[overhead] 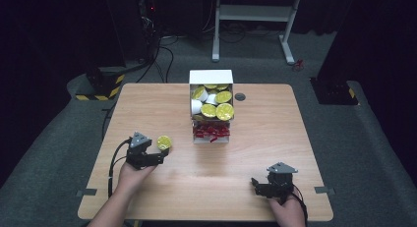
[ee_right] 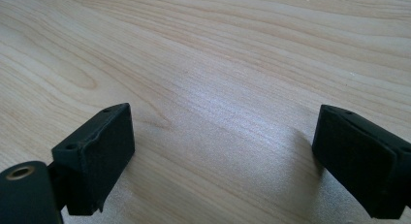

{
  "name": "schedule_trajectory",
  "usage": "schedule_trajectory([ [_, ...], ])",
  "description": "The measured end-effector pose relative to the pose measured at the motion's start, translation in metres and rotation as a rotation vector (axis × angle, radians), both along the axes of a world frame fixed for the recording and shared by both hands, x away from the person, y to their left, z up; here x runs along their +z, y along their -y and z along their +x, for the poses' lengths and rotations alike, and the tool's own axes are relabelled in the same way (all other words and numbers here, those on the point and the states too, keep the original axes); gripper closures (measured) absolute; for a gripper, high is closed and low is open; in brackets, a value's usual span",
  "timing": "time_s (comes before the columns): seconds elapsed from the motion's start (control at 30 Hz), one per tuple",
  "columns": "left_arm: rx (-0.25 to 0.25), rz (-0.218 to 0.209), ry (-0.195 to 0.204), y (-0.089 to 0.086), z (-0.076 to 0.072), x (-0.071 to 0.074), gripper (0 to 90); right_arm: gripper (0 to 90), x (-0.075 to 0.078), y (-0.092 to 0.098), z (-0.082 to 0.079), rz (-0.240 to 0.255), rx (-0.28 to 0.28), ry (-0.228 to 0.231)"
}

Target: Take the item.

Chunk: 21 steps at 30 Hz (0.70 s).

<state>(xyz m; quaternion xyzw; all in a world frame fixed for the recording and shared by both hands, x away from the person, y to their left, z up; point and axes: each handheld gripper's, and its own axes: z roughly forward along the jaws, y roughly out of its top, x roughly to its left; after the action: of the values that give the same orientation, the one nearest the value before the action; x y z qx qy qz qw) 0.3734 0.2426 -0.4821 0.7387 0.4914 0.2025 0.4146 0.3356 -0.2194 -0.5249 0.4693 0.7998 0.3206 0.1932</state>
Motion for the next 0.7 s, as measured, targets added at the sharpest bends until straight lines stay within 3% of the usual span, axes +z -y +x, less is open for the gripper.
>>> schedule_trajectory([
  [0.4, -0.007, 0.031, -0.063, -0.028, -0.026, -0.030, 17.3, 7.9, 0.000, 0.000, 0.000, 0.000, 0.000, 0.000],
  [0.47, -0.006, 0.066, -0.066, -0.033, -0.031, -0.034, 16.8, 7.9, 0.000, 0.000, 0.000, 0.000, 0.000, 0.000],
  [0.57, 0.002, 0.160, -0.071, -0.041, -0.039, -0.040, 15.5, 7.9, 0.000, 0.000, 0.000, 0.000, 0.000, 0.000],
  [0.6, -0.002, 0.168, -0.092, -0.046, -0.041, -0.043, 15.1, 7.9, 0.000, 0.000, 0.000, 0.000, 0.000, 0.000],
  [0.7, 0.020, 0.167, -0.085, -0.051, -0.045, -0.046, 15.1, 7.9, 0.000, 0.000, 0.000, 0.000, 0.000, 0.001],
])
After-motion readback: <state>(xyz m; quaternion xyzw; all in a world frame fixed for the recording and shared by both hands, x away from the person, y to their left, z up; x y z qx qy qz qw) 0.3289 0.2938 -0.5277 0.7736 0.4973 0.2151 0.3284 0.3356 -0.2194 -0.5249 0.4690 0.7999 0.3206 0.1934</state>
